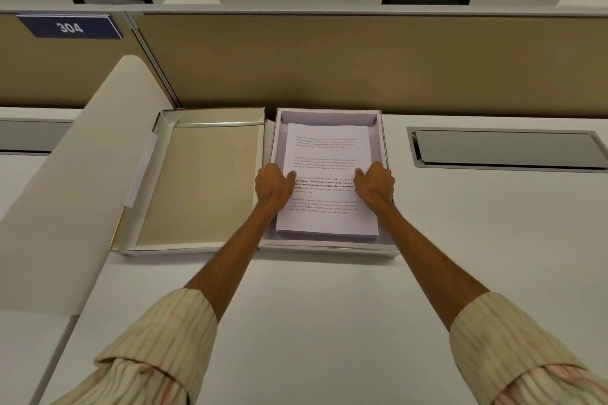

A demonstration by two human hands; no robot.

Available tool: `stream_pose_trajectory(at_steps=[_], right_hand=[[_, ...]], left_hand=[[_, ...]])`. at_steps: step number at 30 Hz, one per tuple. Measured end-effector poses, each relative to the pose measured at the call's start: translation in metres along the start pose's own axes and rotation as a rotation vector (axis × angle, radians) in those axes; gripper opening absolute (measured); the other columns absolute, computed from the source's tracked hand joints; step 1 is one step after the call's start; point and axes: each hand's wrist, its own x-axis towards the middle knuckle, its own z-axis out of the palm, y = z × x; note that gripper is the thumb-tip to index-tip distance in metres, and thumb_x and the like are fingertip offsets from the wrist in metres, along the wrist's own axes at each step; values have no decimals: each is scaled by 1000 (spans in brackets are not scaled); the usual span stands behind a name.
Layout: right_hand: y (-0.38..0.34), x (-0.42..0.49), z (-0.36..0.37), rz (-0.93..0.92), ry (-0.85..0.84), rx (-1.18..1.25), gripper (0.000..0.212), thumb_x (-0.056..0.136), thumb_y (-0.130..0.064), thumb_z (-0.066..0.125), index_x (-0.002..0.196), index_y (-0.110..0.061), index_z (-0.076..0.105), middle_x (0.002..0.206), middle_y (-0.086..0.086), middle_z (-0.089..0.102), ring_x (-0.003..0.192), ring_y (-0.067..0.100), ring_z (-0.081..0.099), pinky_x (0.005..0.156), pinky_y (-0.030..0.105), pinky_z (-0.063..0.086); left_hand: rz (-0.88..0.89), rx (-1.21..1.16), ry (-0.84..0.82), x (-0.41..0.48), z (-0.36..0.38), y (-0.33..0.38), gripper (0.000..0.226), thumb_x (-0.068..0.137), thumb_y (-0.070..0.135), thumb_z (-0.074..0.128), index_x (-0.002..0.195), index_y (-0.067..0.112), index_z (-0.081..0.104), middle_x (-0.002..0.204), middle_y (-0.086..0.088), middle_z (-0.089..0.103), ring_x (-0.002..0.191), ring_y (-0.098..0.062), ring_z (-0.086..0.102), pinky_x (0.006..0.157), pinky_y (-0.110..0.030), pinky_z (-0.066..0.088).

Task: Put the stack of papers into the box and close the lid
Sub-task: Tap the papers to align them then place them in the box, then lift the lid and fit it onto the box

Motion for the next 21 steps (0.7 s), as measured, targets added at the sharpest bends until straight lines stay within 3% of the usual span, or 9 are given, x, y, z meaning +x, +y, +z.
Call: stream_pose_trajectory(at_steps=[2,4,6,11,15,21], right_hand=[[0,-2,3,-28,3,-41,40,95,-30,58,120,0,55,119,18,65,106,33,64,86,39,53],[-2,1,0,-68,26,-76,35,94,-28,58,115,0,57,113,16,67,98,31,67,75,33,53],[-5,6,-3,-116,76,-113,31,94,-27,58,112,-2,61,109,15,70,92,28,68,69,30,49],[-12,9,-6,-191,168,-179,29,95,-29,55,98,-5,71,94,13,74,80,23,68,66,25,45],[-18,-1,3,-271,92,-52,31,92,-36,59,98,-8,73,97,9,75,85,21,69,75,25,48],[-51,-39,48,-473,-236,-10,42,84,-43,68,115,-14,68,128,6,65,118,24,59,102,39,44]], left_hand=[[18,22,17,0,-2,0,33,92,25,64,97,-8,65,98,-23,71,90,-35,70,70,-32,51],[48,4,51,3,-5,7,24,92,16,62,92,-7,69,91,-23,72,84,-34,71,66,-29,51],[90,-4,86,6,-6,10,20,92,13,61,94,-4,72,88,-20,73,80,-32,73,71,-32,59],[112,55,193,2,-10,8,27,91,26,63,105,6,74,100,-12,76,89,-28,73,81,-33,55],[83,102,214,-6,-11,-6,29,89,30,64,109,10,70,108,-9,74,98,-26,70,85,-35,52],[-36,208,279,-13,-47,-70,46,76,19,69,119,7,57,122,-14,55,117,-32,49,91,-43,42]])
